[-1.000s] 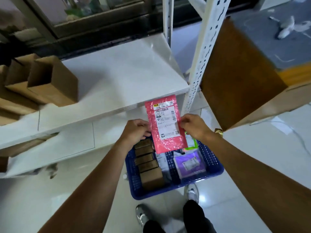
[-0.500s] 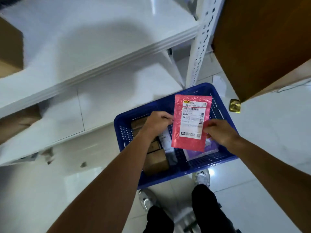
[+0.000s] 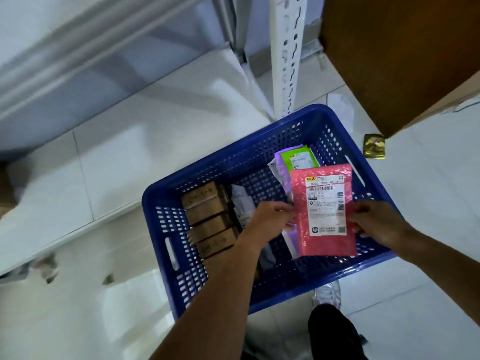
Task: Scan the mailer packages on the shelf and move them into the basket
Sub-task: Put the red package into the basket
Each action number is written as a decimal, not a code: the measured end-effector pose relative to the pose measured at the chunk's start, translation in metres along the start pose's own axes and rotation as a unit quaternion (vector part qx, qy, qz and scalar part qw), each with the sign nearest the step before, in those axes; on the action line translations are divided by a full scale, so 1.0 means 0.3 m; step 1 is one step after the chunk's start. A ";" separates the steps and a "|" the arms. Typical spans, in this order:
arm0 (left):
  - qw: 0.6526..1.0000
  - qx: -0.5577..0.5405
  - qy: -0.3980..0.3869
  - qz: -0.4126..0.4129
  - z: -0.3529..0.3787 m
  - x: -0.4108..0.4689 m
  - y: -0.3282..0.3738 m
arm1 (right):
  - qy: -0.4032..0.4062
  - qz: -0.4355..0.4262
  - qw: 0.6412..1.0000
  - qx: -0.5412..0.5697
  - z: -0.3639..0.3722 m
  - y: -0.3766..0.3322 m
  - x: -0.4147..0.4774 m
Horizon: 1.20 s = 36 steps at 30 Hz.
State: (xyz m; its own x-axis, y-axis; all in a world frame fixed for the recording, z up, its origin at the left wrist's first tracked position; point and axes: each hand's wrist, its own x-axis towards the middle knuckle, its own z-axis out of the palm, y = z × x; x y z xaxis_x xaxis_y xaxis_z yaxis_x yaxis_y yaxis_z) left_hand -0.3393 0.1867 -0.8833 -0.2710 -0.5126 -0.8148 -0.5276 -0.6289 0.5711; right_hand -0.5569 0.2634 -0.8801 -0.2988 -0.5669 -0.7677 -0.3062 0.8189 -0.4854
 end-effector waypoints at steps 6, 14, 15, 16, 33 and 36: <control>0.999 0.028 -0.005 0.024 0.041 0.163 -0.003 | 0.001 -0.010 1.000 -0.019 -0.043 -0.005 0.128; 0.998 0.001 0.061 0.009 0.076 0.429 -0.007 | 0.024 -0.010 0.999 -0.031 0.040 -0.010 0.411; 0.998 0.009 0.067 0.006 0.077 0.455 -0.004 | 0.031 -0.010 0.999 -0.023 0.053 -0.013 0.441; 0.997 0.014 0.071 0.004 0.078 0.489 -0.001 | 0.041 -0.010 0.999 -0.015 0.068 -0.014 0.478; 0.986 -0.066 0.147 -0.038 0.097 0.899 -0.102 | 0.002 -0.029 1.000 -0.010 0.181 -0.032 0.808; 0.982 -0.091 0.160 -0.043 0.111 0.901 -0.108 | 0.003 -0.041 0.999 -0.005 0.186 -0.018 0.803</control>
State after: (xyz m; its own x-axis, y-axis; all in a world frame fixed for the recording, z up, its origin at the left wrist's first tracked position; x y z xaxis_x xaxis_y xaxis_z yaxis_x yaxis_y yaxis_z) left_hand -0.4222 0.0879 -1.1254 0.0508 -0.5926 -0.8039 -0.3775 -0.7566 0.5339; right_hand -0.5767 0.1274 -1.0858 -0.2773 -0.6322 -0.7235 -0.3393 0.7689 -0.5419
